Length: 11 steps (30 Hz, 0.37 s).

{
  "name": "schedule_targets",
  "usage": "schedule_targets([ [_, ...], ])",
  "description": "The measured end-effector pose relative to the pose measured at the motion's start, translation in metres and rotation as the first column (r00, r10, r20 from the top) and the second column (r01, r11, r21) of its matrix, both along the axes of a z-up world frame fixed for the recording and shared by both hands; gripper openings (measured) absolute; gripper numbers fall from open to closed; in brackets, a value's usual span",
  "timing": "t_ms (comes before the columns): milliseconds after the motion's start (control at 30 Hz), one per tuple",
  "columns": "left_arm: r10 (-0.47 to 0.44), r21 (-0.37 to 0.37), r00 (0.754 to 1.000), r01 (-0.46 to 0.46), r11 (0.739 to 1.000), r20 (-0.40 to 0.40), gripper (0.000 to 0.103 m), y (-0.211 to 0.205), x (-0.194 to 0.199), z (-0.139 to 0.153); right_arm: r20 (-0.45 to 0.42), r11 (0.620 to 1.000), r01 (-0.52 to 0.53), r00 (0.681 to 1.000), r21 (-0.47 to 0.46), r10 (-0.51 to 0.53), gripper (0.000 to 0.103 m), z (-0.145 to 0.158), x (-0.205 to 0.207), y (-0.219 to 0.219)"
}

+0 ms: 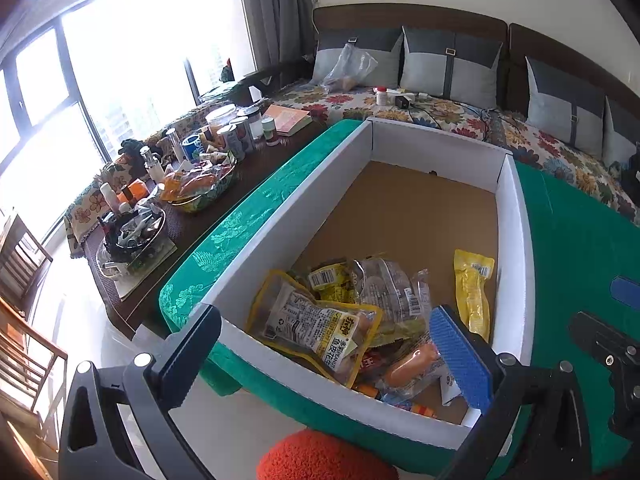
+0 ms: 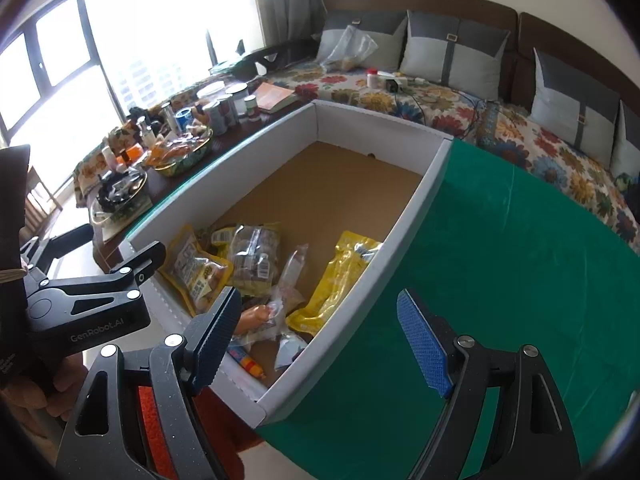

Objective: Organize snacks

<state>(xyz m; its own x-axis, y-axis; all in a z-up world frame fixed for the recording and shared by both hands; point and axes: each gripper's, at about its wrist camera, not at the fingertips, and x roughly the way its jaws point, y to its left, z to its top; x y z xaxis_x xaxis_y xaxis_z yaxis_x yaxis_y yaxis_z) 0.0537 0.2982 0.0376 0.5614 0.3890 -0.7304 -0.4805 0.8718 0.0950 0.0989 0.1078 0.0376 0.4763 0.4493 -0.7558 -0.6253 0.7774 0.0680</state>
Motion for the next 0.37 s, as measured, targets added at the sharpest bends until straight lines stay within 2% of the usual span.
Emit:
schedule_targets([
  [200, 0.011, -0.012, 1.0, -0.011, 1.0, -0.019, 0.103, 0.003, 0.0007, -0.0069, -0.014, 1.0, -0.006, 1.0, -0.008, 0.006, 0.083, -0.0055, -0.0007, 0.0034],
  [300, 0.02, -0.025, 1.0, -0.02, 0.999, 0.009, 0.103, 0.0035, -0.0045, -0.0055, -0.016, 1.0, -0.013, 1.0, -0.007, 0.013, 0.083, -0.0058, -0.0015, 0.0065],
  [367, 0.017, -0.004, 1.0, -0.017, 1.0, 0.011, 0.103, 0.002, -0.0052, -0.0036, -0.017, 1.0, -0.021, 1.0, -0.004, 0.021, 0.083, -0.0051, -0.0024, 0.0093],
])
